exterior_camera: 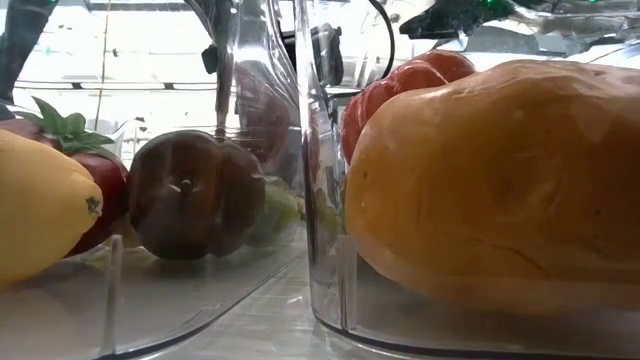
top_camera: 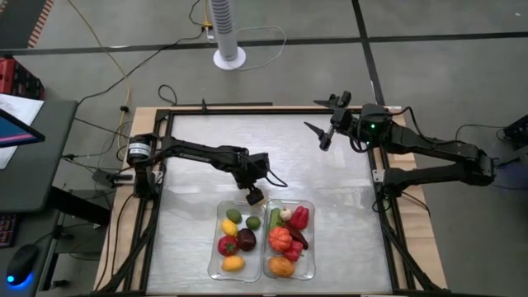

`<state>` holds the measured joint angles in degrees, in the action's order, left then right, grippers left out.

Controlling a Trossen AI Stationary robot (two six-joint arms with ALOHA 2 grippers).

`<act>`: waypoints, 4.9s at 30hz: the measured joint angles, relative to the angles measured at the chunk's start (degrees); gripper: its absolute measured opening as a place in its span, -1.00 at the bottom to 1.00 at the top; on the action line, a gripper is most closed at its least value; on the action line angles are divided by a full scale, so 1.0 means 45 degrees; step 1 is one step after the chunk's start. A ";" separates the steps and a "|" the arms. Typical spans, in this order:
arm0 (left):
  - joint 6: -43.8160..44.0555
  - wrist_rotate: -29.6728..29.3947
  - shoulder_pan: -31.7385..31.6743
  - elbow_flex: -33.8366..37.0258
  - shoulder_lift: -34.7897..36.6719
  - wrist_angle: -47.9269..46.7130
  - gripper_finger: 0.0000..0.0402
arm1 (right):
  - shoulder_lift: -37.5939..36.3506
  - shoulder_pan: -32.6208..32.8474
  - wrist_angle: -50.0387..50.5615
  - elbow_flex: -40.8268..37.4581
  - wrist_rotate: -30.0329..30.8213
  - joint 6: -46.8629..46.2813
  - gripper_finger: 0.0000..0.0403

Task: Sort produce into baskets
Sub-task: Put the lemon into the left transparent bin, then return to Home Position

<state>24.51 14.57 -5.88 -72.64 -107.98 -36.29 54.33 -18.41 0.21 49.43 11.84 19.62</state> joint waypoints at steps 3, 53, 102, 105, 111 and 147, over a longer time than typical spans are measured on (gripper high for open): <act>-0.0049 -0.0008 -0.0018 0.0000 0.0000 -0.0050 0.58 | 0.0000 0.0000 0.0000 0.0000 0.0000 -0.0001 0.83; -0.2064 -0.1848 -0.0254 -0.3754 0.0017 -0.3765 -0.30 | 0.0000 0.0000 0.0009 -0.0001 0.0000 0.0078 0.83; -0.3271 -0.5898 0.2535 -0.4952 0.3129 -0.7186 -0.02 | -0.0395 -0.2052 0.0025 -0.0547 -0.2751 -0.1233 0.76; -0.4378 -0.6057 0.2008 -0.2810 0.4845 -0.4710 -0.09 | -0.0747 -0.3227 -0.0937 -0.1138 -0.3414 -0.1676 0.69; -0.6510 -0.5921 0.0737 0.3199 0.8656 0.2048 -0.21 | -0.2235 -0.4855 -0.2844 -0.2350 -0.3662 -0.2647 0.57; -0.7967 -0.7763 0.0006 1.5802 2.1307 1.1998 -0.64 | -0.7034 0.4931 -0.5237 -1.0269 0.6169 -0.4049 0.54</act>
<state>-11.35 -20.36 -5.85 -1.53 -12.10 17.70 22.67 3.77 -23.36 3.22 39.60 1.41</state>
